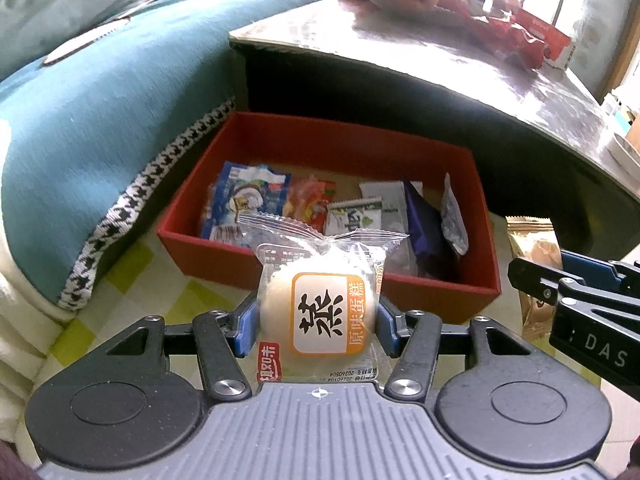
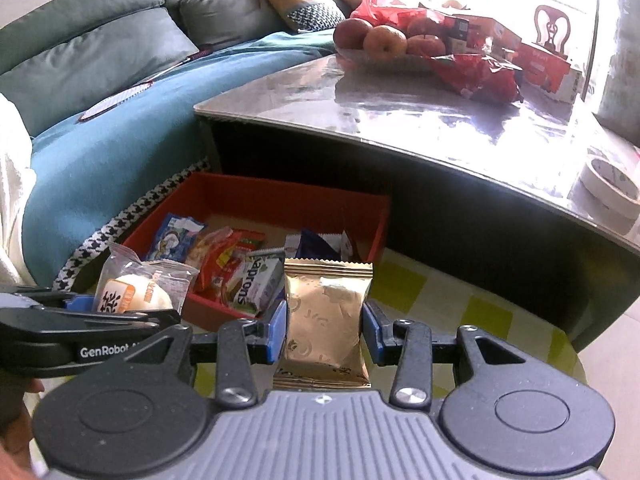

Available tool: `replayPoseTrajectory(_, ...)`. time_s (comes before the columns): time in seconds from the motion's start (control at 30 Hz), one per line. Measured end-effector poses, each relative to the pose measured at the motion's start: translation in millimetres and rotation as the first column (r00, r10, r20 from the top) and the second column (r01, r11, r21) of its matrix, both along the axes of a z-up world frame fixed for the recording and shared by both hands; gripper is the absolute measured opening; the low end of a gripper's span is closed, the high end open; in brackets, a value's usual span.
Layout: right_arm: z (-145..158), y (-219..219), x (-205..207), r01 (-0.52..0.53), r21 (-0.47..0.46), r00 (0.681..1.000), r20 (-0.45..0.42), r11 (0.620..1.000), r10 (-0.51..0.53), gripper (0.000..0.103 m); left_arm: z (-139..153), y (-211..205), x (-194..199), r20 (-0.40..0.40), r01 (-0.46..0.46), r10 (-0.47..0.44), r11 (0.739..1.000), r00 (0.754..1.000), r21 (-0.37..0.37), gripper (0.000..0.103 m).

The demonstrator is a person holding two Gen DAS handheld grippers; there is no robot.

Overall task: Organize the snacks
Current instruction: 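Carry the wrapped bun and gold foil packet up over the red box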

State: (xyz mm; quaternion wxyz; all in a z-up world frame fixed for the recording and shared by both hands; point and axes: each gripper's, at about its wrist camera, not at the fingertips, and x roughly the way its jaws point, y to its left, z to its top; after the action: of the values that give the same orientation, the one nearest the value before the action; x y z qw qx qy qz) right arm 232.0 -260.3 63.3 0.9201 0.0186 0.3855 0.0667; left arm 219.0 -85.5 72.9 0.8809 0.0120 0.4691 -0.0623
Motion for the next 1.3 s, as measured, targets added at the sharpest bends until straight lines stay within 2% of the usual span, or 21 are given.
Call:
replayPoseTrajectory(0.6,4,5,24,-0.007,-0.003,1.0,0.019,1.0,0.008,0.043,9,10,29,0.031,-0.036,0.037,0.999,0.999,-0.013,0.064)
replayPoseTrajectory(1.3,4,12,42,-0.015,-0.001,1.0,0.026,1.0,0.015,0.043,8,6,52,0.03,-0.048,0.049,0.999,0.998,-0.012,0.065)
